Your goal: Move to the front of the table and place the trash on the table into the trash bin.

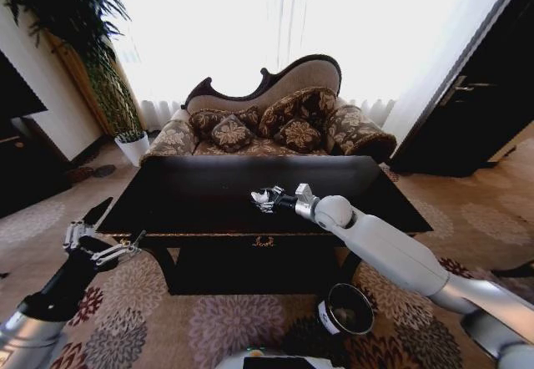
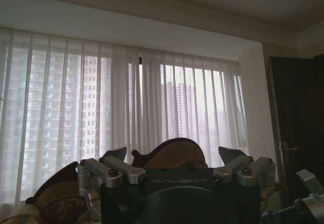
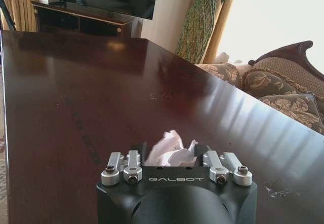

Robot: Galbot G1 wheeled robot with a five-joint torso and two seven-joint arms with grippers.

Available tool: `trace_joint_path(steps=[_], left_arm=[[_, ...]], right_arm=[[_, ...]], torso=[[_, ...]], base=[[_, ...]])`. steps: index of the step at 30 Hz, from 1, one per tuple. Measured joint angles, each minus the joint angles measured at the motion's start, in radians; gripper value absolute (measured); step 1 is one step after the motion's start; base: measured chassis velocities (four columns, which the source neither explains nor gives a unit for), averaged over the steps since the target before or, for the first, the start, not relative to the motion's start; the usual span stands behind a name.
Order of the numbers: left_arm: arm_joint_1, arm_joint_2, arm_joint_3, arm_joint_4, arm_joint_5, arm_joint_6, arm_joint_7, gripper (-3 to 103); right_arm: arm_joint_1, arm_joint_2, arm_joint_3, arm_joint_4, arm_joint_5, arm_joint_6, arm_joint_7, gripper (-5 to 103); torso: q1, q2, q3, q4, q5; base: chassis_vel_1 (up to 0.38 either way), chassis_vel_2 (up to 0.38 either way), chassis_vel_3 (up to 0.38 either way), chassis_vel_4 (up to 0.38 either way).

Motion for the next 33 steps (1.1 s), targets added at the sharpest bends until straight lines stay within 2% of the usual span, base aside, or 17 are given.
trace_joint_path(steps=[1,4,7,9,10,12,15,20,21,26,30,33], left_arm=[[0.000,0.000,0.000,0.000,0.000,0.000,0.000,100],[0.000,0.000,0.000,0.000,0.000,0.000,0.000,100],[0.000,0.000,0.000,0.000,-0.001,0.000,0.000,100],[-0.001,-0.001,0.001,0.000,-0.001,0.000,0.000,100],[-0.001,-0.001,0.001,0.000,-0.001,0.000,0.000,100],[0.000,-0.001,0.002,0.000,-0.001,0.001,0.001,100],[0.003,-0.001,-0.001,0.000,-0.002,0.001,0.001,100],[0.005,-0.003,-0.001,0.000,-0.003,0.001,0.001,100],[0.005,-0.004,-0.001,0.000,-0.004,0.001,0.001,100],[0.004,-0.005,-0.001,0.000,-0.005,0.001,0.001,100],[0.003,-0.007,0.001,0.000,-0.009,0.000,0.001,100],[0.002,-0.006,-0.001,0.000,-0.015,-0.001,0.001,100]], right_arm=[[0.000,0.000,0.000,0.000,0.000,0.000,0.000,49],[-0.006,-0.007,0.008,0.003,0.000,0.002,-0.009,33],[-0.011,-0.012,0.011,0.004,0.000,0.004,-0.011,27],[-0.018,-0.018,0.016,0.004,-0.001,0.008,-0.019,16],[-0.018,-0.018,0.016,0.004,-0.001,0.008,-0.019,16],[-0.027,-0.024,0.021,0.004,-0.004,0.015,-0.026,6],[-0.051,-0.033,0.032,0.006,-0.008,0.029,-0.035,0],[-0.058,-0.043,0.038,0.014,0.041,0.048,-0.052,0],[-0.062,-0.053,0.045,0.023,0.090,0.061,-0.062,0],[-0.074,-0.069,0.062,0.046,0.185,0.084,-0.084,0],[-0.124,-0.104,0.120,0.098,0.323,0.122,-0.131,0],[-0.164,-0.120,0.163,0.113,0.350,0.146,-0.172,0]], torso=[[0.000,0.000,0.000,0.0000,0.0000],[0.000,0.000,0.000,0.0000,0.0000],[0.000,0.000,0.000,0.0000,0.0000],[0.000,0.000,0.000,0.0000,0.0000],[0.000,0.000,0.000,0.0000,0.0000],[0.000,0.000,0.000,0.0001,0.0000],[0.000,0.000,0.000,0.0000,0.0000],[0.000,0.000,0.000,0.0001,0.0000],[0.000,0.000,0.000,0.0000,0.0000],[0.000,0.000,0.000,0.0000,0.0000],[0.000,0.000,0.000,0.0001,-0.0002],[0.000,0.000,0.000,0.0000,-0.0001]], base=[[0.000,0.000,0.000,0.000],[0.000,0.000,0.000,0.000],[0.000,0.000,0.000,0.000],[0.000,0.000,0.000,0.000],[0.000,0.000,0.000,0.000],[0.000,0.000,0.000,0.000],[0.000,0.000,0.000,0.000],[0.000,0.000,0.000,0.000],[0.000,0.000,0.000,0.000],[0.000,0.000,0.000,0.000],[0.000,0.000,0.000,0.000],[0.000,0.000,0.000,0.000]])
